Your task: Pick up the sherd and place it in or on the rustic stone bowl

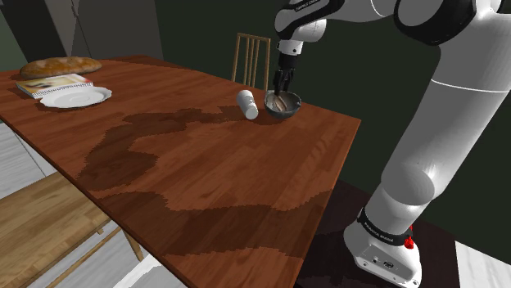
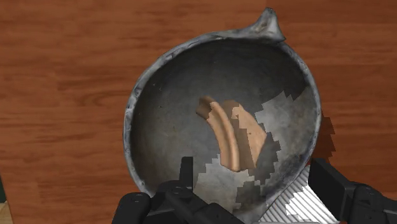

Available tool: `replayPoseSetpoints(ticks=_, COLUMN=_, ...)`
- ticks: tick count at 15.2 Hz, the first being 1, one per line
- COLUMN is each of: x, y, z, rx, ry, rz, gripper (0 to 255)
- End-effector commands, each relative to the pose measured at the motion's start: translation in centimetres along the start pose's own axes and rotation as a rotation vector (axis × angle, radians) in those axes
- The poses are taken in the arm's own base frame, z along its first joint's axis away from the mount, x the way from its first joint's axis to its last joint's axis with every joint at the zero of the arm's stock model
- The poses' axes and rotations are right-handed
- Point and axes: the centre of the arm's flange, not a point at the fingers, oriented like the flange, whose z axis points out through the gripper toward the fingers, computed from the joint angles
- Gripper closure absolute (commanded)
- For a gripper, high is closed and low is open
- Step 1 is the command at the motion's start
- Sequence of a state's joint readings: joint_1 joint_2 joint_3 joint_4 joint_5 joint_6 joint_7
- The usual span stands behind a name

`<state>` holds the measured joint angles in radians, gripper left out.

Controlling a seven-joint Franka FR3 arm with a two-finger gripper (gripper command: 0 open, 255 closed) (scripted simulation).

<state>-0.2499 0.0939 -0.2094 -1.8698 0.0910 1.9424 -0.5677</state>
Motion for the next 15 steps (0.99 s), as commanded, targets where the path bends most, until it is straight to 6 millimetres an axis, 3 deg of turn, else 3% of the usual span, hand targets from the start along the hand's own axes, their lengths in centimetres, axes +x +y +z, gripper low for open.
replayPoseSetpoints(ticks=1, x=0.0, y=0.0, z=0.0, rx=0.0, ry=0.0, rz=0.0, gripper=0)
replayPoseSetpoints(ticks=3, x=0.0, y=0.0, z=0.0, rx=0.0, ry=0.0, rz=0.0, gripper=0)
replayPoseSetpoints(ticks=7, x=0.0, y=0.0, z=-5.0, rx=0.0, ry=0.0, rz=0.0, gripper=0)
replayPoseSetpoints(ticks=15, x=0.0, y=0.0, z=-5.0, rx=0.0, ry=0.0, rz=0.0, gripper=0)
